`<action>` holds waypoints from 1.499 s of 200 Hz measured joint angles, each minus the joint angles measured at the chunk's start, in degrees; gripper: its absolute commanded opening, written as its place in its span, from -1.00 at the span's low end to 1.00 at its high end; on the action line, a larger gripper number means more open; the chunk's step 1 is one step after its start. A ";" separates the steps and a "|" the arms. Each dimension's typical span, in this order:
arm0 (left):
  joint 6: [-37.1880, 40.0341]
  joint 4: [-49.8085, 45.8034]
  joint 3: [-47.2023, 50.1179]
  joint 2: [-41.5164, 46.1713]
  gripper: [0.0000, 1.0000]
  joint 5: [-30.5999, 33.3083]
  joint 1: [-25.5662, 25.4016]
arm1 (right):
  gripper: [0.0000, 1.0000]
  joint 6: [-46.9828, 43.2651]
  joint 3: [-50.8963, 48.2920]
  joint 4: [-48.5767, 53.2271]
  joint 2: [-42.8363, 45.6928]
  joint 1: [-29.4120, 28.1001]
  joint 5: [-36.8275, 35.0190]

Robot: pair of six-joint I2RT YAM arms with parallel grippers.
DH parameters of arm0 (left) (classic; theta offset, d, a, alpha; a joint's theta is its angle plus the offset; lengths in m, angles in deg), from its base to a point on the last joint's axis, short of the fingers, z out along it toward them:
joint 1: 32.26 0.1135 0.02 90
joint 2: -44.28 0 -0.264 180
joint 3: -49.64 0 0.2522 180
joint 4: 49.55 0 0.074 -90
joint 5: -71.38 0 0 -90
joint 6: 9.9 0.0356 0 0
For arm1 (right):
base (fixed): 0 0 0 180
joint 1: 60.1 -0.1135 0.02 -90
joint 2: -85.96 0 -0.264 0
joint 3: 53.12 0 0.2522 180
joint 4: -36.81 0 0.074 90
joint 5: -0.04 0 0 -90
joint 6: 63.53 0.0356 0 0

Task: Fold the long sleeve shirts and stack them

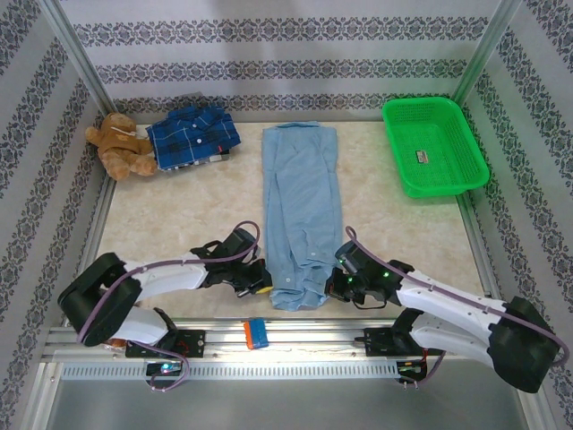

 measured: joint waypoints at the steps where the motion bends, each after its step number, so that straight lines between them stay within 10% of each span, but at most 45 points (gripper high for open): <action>1: 0.00 -0.04 0.00 0.22 -0.96 0.02 0.00 | -1.00 0.00 0.07 0.13 0.13 -0.04 -0.02; 113: -0.04 -3.87 -8.72 8.81 -0.98 3.43 4.39 | -1.00 -6.34 18.58 14.32 0.94 9.97 0.33; 300: 2.19 1.44 -32.37 -18.84 -0.98 -2.01 22.62 | -1.00 -27.76 51.21 18.12 -37.07 35.01 14.21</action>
